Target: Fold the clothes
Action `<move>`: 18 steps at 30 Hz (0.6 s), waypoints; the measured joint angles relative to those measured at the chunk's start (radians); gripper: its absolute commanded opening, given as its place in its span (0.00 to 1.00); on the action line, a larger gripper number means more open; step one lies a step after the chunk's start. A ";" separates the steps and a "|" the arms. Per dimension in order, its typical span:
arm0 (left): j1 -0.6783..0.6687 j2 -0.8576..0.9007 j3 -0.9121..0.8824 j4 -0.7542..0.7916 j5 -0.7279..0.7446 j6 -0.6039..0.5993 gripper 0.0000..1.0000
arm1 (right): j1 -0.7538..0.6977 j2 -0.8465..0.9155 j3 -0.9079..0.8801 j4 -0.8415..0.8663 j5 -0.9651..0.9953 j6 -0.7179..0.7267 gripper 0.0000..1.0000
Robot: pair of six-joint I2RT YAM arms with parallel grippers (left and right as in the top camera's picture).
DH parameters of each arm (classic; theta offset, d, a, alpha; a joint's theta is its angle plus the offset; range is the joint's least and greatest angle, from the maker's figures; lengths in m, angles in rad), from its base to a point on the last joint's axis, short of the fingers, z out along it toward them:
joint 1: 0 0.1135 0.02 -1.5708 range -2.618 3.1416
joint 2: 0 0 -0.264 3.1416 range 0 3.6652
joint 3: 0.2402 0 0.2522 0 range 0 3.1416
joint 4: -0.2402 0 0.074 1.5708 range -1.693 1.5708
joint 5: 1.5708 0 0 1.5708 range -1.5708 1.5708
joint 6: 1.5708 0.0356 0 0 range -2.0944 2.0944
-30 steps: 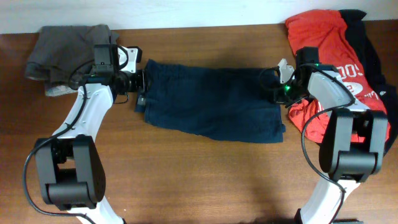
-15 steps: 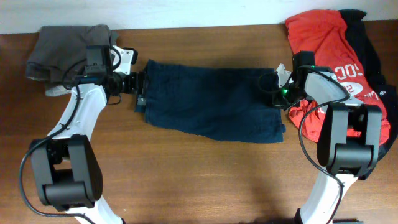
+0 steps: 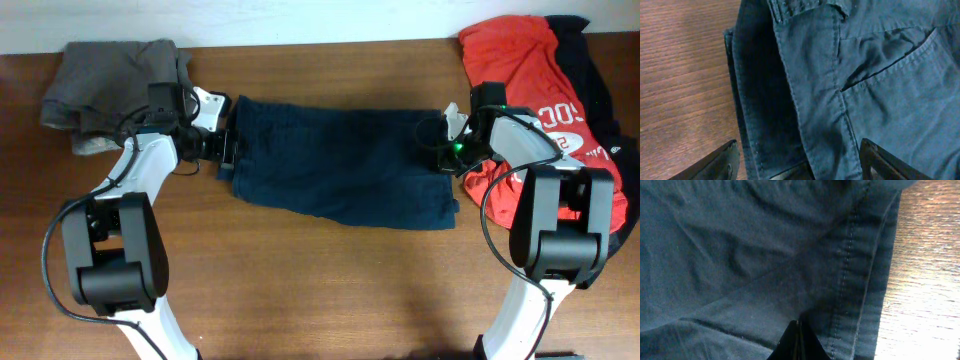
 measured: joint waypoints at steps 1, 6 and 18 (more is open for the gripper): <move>0.000 0.004 0.000 0.003 0.000 0.004 0.76 | 0.000 0.000 0.000 0.000 0.000 0.000 0.04; 0.000 0.040 0.000 0.026 0.002 0.023 0.76 | 0.000 0.000 0.000 0.000 0.000 0.000 0.04; -0.001 0.087 0.000 0.037 0.011 0.026 0.37 | 0.000 0.000 0.000 0.000 0.000 0.003 0.04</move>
